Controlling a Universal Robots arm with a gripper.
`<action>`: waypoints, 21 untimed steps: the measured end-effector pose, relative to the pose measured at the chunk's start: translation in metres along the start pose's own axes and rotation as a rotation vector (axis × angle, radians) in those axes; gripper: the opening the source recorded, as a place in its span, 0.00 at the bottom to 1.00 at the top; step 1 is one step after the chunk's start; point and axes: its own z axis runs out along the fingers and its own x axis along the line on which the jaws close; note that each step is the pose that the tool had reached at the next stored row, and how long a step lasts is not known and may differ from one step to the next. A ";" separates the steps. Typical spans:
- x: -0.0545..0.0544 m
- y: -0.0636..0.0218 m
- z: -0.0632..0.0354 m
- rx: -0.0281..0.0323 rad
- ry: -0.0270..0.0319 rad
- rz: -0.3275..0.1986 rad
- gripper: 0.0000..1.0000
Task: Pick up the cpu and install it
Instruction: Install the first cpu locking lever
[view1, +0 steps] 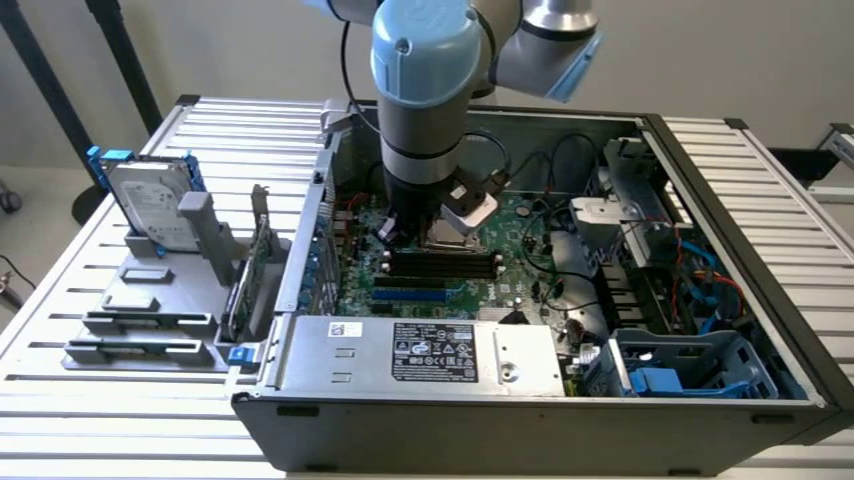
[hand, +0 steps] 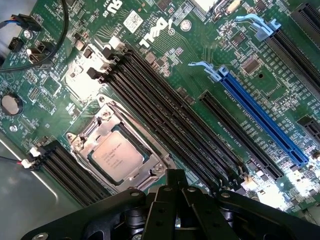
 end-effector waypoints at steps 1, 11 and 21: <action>0.000 -0.0002 0.0007 0.0000 -0.0001 0.000 0.11; -0.002 -0.0008 0.0062 0.0000 -0.0002 0.000 0.11; -0.002 -0.0024 0.0118 0.0000 -0.0001 0.000 0.11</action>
